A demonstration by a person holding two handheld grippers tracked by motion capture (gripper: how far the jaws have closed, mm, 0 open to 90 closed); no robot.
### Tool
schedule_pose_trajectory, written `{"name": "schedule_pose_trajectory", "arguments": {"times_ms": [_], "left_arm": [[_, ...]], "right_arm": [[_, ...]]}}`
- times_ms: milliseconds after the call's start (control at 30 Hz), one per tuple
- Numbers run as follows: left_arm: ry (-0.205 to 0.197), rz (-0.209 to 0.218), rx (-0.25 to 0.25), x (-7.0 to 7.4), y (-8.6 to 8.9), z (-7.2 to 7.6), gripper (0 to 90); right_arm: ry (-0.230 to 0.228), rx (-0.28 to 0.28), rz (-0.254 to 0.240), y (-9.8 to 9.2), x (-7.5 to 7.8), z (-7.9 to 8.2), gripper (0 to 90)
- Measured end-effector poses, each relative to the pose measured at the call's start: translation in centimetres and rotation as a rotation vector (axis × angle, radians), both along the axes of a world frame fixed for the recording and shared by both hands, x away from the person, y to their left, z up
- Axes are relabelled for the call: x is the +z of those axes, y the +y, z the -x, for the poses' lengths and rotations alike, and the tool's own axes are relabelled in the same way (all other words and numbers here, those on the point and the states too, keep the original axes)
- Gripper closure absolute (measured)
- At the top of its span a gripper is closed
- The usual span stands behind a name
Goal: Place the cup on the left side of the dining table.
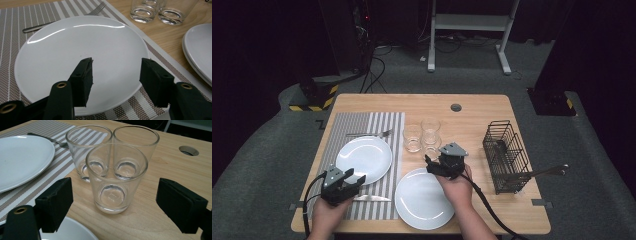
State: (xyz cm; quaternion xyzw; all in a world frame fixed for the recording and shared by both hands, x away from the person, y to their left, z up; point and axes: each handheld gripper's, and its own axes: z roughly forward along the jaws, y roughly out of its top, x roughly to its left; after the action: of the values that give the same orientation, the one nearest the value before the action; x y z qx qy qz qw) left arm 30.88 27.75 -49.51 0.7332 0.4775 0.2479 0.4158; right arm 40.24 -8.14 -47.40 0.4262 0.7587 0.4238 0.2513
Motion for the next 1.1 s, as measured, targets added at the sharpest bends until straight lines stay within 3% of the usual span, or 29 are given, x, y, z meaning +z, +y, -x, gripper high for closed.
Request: {"name": "schedule_pose_trajectory", "arguments": {"times_ms": [900,1100], "left_arm": [[0.004,0.002,0.005,-0.1,0.2,0.0,44.0],[0.009,0.003,0.006,-0.1,0.3,0.0,43.9]], "right_arm": [[0.031,-0.011,0.042,2.3,-1.3,-4.1,14.6],[0.041,-0.011,0.022,2.3,-1.5,-4.4,15.6]]}}
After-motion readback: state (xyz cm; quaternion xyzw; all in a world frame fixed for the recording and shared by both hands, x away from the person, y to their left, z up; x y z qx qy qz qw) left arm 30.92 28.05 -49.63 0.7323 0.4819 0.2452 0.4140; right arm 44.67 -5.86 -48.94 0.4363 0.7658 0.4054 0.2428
